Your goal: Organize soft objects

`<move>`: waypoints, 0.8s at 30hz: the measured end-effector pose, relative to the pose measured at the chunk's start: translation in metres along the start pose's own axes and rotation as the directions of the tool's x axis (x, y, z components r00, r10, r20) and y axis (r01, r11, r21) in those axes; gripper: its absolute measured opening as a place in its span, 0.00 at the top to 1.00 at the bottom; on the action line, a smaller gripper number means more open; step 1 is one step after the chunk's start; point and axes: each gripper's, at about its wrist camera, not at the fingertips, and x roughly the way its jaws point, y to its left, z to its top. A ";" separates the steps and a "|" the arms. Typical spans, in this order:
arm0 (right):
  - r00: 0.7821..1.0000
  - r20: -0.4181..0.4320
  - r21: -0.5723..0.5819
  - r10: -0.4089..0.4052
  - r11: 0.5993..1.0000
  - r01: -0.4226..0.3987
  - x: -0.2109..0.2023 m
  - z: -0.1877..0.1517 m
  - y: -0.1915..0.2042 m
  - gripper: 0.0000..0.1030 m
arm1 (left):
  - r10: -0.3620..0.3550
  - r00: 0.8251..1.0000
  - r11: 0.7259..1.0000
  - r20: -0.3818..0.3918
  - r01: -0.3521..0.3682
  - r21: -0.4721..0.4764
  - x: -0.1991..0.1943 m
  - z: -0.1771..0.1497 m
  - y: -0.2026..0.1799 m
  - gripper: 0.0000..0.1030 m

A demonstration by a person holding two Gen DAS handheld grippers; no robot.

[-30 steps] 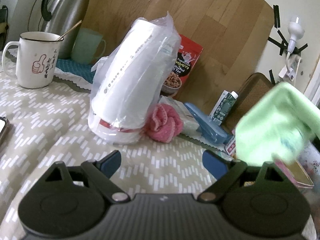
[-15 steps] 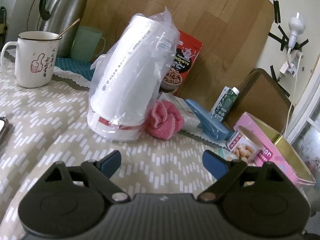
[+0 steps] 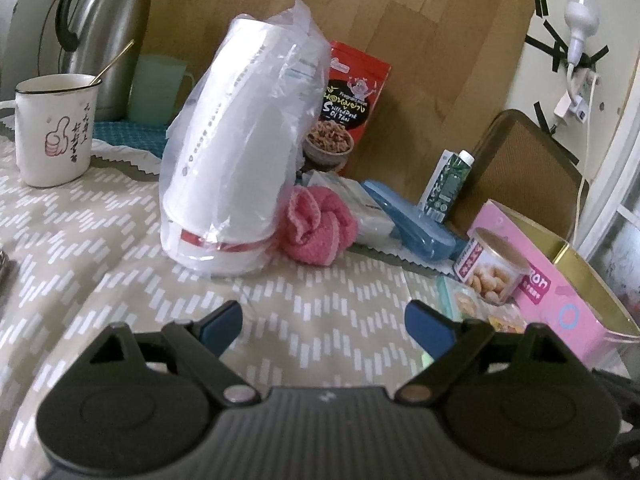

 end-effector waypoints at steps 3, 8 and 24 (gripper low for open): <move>1.000 0.002 0.015 -0.001 1.000 0.001 -0.004 -0.003 -0.004 0.39 | 0.008 1.000 1.000 -0.009 -0.008 0.006 0.002 0.000 -0.001 0.11; 1.000 -0.016 0.031 -0.013 0.999 0.014 -0.006 -0.012 -0.009 0.39 | 0.019 1.000 1.000 -0.020 -0.018 0.015 0.004 0.001 -0.001 0.11; 1.000 -0.006 0.046 0.003 0.999 -0.003 -0.010 -0.017 -0.012 0.38 | 0.025 0.999 0.998 -0.028 -0.024 0.059 0.006 0.000 -0.008 0.08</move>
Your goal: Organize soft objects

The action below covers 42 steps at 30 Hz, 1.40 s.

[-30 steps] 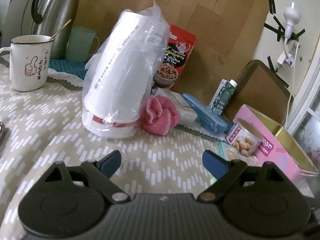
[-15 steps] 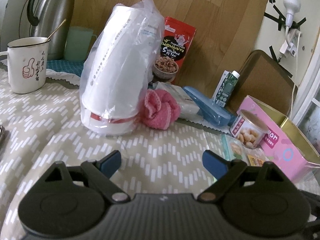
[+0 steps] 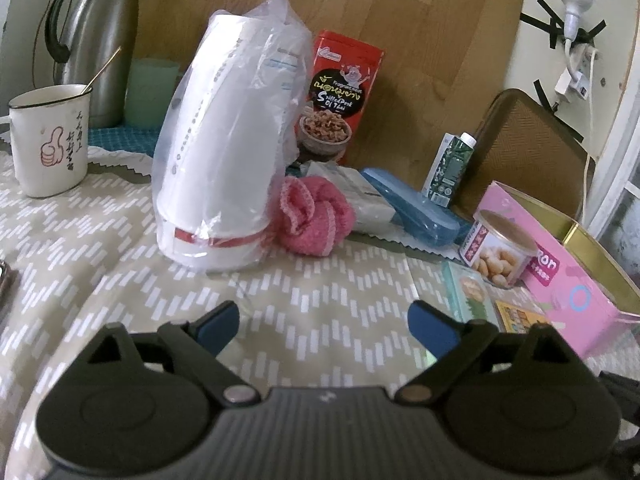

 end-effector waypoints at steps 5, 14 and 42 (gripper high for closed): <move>1.000 -0.002 -0.007 -0.002 1.000 0.002 0.000 0.000 0.001 0.38 | -0.006 1.000 1.000 -0.019 0.006 -0.013 -0.001 0.000 0.002 0.08; 0.999 -0.040 -0.097 -0.007 0.995 0.003 0.007 0.000 0.012 0.38 | -0.156 0.984 0.988 -0.087 0.156 -0.007 -0.017 0.000 -0.017 0.09; 0.943 0.216 -0.188 -0.254 0.937 0.296 -0.046 0.020 -0.006 0.89 | -0.412 0.895 0.836 -0.172 0.447 0.320 -0.001 0.033 -0.206 0.65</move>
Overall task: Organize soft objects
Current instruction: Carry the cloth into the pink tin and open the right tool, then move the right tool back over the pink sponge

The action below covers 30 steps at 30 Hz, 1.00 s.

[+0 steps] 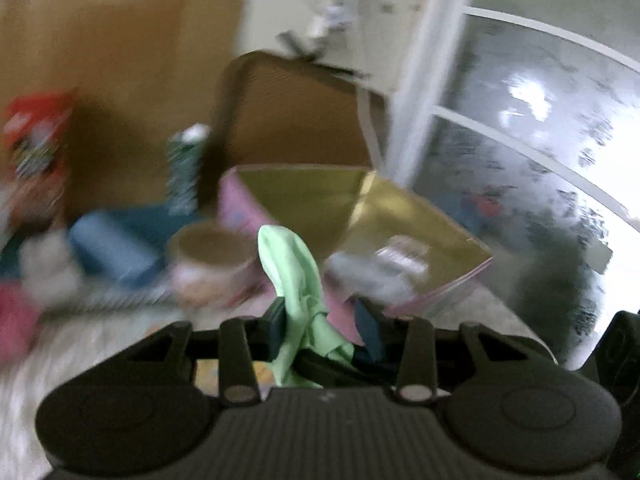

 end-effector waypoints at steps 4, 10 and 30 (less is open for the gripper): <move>0.989 0.047 0.047 -0.142 0.989 0.140 -0.017 0.005 -0.042 0.89 | -0.056 0.998 0.995 0.004 0.055 0.077 0.037 0.025 -0.038 0.64; 0.947 -0.020 0.096 -0.320 0.943 0.320 -0.006 -0.002 -0.101 0.77 | 0.025 0.998 0.995 -0.051 -0.020 0.102 0.102 0.031 -0.059 0.48; 0.953 0.111 0.138 -0.283 0.954 0.267 -0.013 0.000 -0.064 0.40 | 0.269 0.963 0.956 -0.018 -0.270 -0.115 -0.021 -0.053 0.070 0.36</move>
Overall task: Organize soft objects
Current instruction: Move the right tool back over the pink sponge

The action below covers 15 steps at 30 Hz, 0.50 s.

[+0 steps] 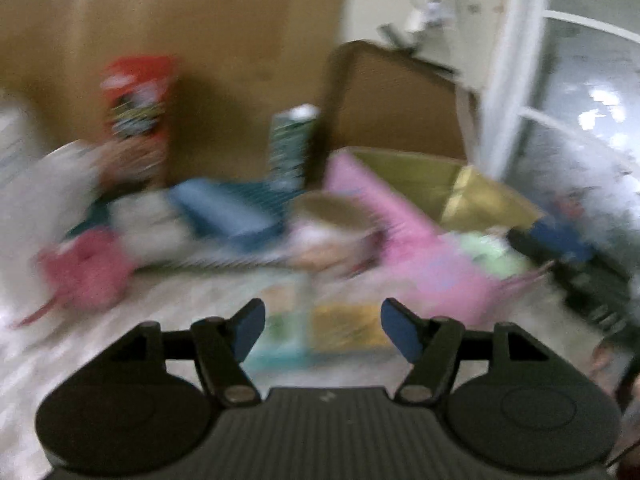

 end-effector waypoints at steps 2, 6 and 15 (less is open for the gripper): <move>0.998 -0.011 -0.026 0.058 0.998 -0.058 0.001 0.003 0.016 0.40 | 0.076 0.997 0.997 -0.011 -0.076 -0.033 -0.008 -0.012 0.028 0.36; 0.977 -0.087 -0.051 0.196 0.978 -0.201 0.018 0.006 0.051 0.40 | 0.232 0.973 0.967 -0.014 -0.232 -0.106 -0.023 -0.031 0.080 0.36; 0.878 -0.246 -0.053 0.410 0.899 -0.435 0.087 0.014 0.137 0.40 | 0.267 0.957 0.935 0.111 -0.229 -0.271 -0.054 -0.050 0.128 0.36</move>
